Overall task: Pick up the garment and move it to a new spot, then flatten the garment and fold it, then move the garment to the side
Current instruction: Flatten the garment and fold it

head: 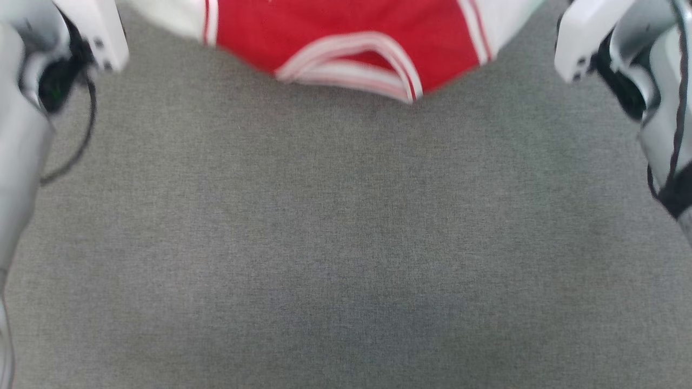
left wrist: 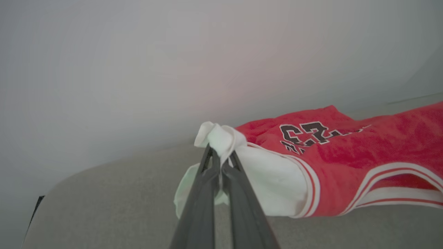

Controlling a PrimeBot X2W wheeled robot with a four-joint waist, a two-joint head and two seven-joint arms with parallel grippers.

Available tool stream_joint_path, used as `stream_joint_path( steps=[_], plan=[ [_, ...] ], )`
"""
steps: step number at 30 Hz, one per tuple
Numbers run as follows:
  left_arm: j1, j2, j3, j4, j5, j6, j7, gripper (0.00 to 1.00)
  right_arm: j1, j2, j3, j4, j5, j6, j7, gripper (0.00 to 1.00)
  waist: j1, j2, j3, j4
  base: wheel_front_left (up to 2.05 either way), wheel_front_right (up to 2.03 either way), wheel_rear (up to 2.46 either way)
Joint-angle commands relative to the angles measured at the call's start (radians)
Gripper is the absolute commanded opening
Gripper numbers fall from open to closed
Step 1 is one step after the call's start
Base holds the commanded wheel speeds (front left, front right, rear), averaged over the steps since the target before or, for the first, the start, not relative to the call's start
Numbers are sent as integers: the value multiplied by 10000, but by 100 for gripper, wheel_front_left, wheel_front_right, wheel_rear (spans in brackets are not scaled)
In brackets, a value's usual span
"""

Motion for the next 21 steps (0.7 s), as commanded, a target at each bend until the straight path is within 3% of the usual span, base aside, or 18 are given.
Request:
stream_joint_path(
  steps=[1, 7, 9, 16, 21],
  plan=[
    [587, 186, -90, -182, -328, -48, 625, 0, 557, -230, 109, -458, 677, -8, 605, 0, 0, 0, -202, 5, 0, 0, 0],
    [2058, 847, -195, -1391, -1210, -54, 2013, 0, 1956, -1040, 201, -1881, 1807, -6, 2280, 0, 0, 0, -567, 51, 0, 0, 0],
    [2709, 1167, -182, -2059, -1521, 149, 2425, 0, 2578, -1377, 211, -2580, 2217, -6, 2910, 0, 0, 0, -716, 82, 0, 0, 0],
    [5154, 2466, -78, -5350, -2330, 1555, 3219, 0, 4996, -2492, -368, -4838, 3411, -6, 4925, 0, 0, 0, -1118, 249, 0, 0, 0],
    [6764, 3325, -49, -7701, -2869, 2786, 3566, 0, 6761, -2812, -1120, -6257, 3942, -6, 6326, 0, 0, 0, -1343, 364, 0, 0, 0]
  ],
)
